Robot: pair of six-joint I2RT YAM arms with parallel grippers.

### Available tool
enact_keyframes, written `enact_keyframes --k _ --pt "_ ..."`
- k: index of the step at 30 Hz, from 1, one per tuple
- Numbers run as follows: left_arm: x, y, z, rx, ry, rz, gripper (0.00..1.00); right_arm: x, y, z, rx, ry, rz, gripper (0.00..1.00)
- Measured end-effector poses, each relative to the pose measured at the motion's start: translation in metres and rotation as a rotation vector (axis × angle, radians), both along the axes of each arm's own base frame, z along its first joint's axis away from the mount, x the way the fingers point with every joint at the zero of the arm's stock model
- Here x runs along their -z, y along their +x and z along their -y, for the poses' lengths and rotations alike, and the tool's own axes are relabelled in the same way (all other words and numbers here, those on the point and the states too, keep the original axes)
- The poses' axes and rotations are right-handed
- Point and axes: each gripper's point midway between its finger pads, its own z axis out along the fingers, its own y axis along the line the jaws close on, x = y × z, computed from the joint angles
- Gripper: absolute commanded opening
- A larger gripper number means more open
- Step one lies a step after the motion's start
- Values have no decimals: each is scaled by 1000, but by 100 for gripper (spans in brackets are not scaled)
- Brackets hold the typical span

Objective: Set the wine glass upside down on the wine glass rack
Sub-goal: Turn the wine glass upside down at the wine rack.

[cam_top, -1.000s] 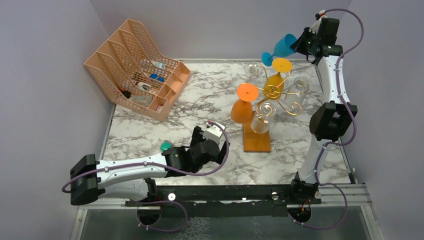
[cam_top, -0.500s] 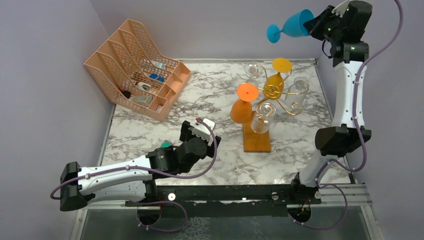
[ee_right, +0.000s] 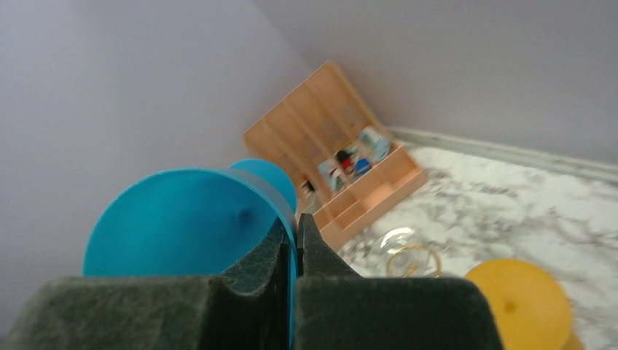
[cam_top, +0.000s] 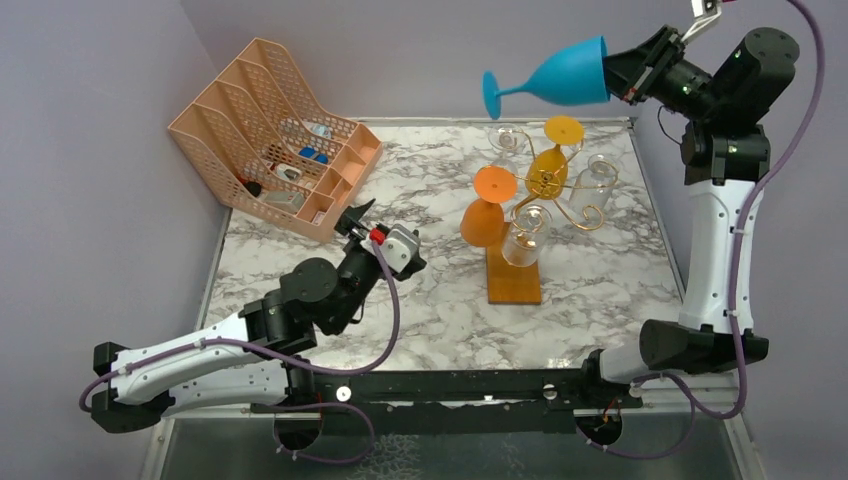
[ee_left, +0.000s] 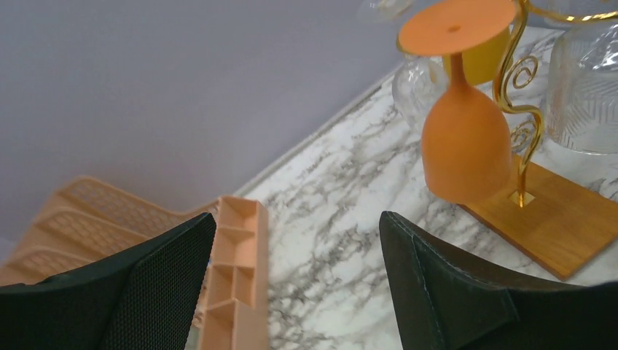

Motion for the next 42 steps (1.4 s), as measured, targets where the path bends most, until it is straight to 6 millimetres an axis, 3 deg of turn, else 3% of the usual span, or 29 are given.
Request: enact_keyframes --k 3,5,8,10,15,18,24,28,35,39,42 --pt "-37 -6 2 81 59 116 72 18 -24 -18 -147 14 -53 1" --pt "-58 -15 5 164 120 209 69 27 -35 -27 -216 9 -75 1" --pt "-74 -33 10 300 226 354 72 40 -52 -39 -315 5 -91 1" --pt "-81 -44 12 366 283 434 80 46 -64 -45 -370 1 -97 1" --pt "-100 -52 34 464 432 564 85 41 -89 -53 -461 -28 -51 1" --pt "-106 -49 51 491 516 602 87 39 -98 -57 -507 -42 -25 1" --pt "-92 -47 76 558 670 650 87 42 -104 -65 -574 -51 -26 1" --pt "-106 -50 81 572 686 696 85 41 -100 -73 -618 -64 -13 1" --pt "-133 -52 93 595 697 756 62 40 -95 -89 -678 -88 0 1" --pt "-121 -51 99 621 753 738 53 39 -96 -92 -688 -96 10 1" --pt "-109 -48 102 640 803 717 52 36 -98 -94 -693 -101 19 1"
